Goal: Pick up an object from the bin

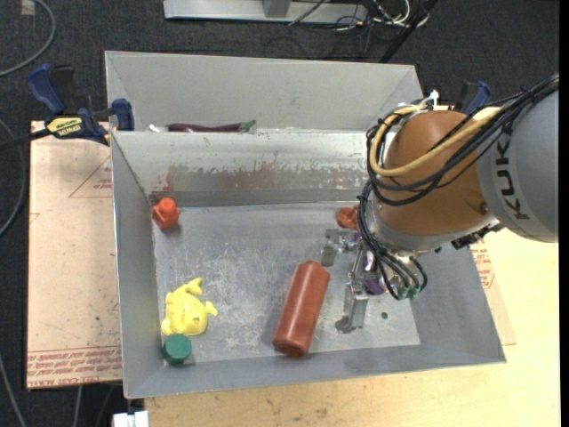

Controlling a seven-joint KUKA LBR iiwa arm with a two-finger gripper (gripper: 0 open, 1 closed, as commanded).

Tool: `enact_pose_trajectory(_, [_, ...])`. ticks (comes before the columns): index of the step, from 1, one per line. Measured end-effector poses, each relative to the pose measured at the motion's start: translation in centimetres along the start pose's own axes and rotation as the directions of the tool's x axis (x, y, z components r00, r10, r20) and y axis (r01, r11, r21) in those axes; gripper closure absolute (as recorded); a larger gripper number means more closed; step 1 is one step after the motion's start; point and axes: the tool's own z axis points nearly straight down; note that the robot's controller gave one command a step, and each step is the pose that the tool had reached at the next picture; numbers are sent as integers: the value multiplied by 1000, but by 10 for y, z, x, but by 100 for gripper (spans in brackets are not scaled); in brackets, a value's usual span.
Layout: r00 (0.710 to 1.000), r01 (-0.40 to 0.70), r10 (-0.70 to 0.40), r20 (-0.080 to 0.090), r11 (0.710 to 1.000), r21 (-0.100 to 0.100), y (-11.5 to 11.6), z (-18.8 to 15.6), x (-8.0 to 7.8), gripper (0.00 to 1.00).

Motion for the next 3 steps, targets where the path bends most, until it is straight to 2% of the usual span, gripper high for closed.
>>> enact_pose_trajectory(1, [1000, -1, 1, 8, 1000, 0, 0, -4, -2, 0])
enact_pose_trajectory(2, [1000, 14, -14, 17, 1000, 0, 14, 30, -11, 0])
enact_pose_trajectory(3, [995, 98, -98, 11, 995, 0, 29, 84, -20, 0])
